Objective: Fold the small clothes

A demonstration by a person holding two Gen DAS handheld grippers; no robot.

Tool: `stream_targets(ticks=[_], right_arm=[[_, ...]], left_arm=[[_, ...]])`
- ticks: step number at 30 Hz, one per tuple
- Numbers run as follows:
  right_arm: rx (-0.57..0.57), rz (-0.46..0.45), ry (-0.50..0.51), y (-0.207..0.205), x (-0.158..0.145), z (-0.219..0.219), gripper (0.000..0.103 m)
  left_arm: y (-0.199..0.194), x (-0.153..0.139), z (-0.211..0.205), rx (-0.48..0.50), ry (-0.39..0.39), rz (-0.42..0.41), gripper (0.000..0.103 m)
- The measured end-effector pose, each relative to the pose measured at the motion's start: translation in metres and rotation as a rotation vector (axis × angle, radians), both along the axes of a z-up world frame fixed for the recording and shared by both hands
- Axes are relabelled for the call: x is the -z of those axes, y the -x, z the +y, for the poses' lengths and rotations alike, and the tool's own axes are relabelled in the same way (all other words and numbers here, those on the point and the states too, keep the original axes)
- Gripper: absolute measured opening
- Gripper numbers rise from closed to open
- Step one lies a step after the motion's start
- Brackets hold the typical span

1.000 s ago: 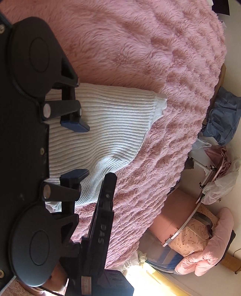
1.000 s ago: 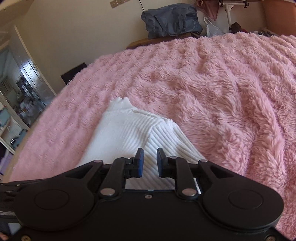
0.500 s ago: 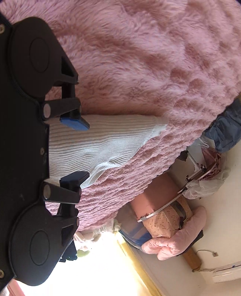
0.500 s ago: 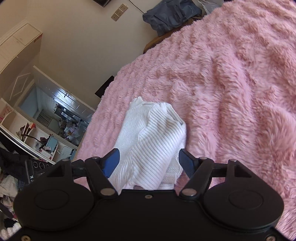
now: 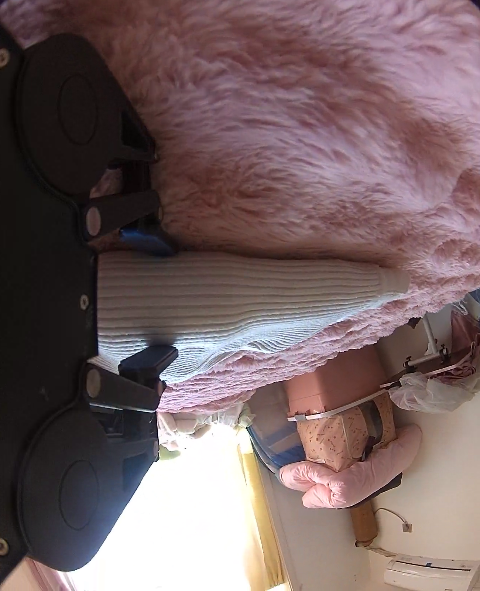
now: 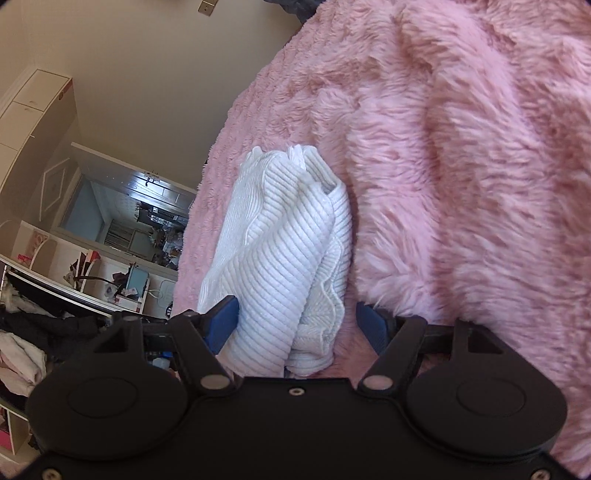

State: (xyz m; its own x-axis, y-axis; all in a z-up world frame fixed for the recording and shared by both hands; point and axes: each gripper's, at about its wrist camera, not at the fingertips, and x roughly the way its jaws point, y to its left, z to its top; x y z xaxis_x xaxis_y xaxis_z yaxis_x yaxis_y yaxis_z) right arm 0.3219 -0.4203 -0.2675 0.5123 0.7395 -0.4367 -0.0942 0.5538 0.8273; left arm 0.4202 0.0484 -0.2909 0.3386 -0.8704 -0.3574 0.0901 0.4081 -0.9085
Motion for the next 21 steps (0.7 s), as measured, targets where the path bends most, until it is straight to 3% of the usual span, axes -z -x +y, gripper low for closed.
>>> stream_targets(ticks=[7, 12, 14, 16, 21], right_arm=[[-0.038, -0.002, -0.079, -0.02, 0.007, 0.015, 0.084], [-0.055, -0.016, -0.101, -0.026, 0.0, 0.028, 0.084], [-0.053, -0.02, -0.093, -0.024, -0.005, 0.031, 0.08], [-0.047, -0.007, -0.066, -0.024, -0.009, 0.033, 0.058], [-0.023, -0.004, -0.068, -0.017, -0.023, 0.035, 0.052]], left_arm=[[-0.026, 0.018, -0.02, 0.049, 0.054, 0.052, 0.062], [-0.03, 0.014, -0.03, 0.055, 0.06, 0.033, 0.059], [-0.026, 0.011, -0.031, 0.05, 0.081, 0.007, 0.057], [-0.021, 0.007, -0.029, 0.044, 0.102, -0.022, 0.056], [-0.013, -0.008, -0.028, 0.02, 0.109, -0.053, 0.05]])
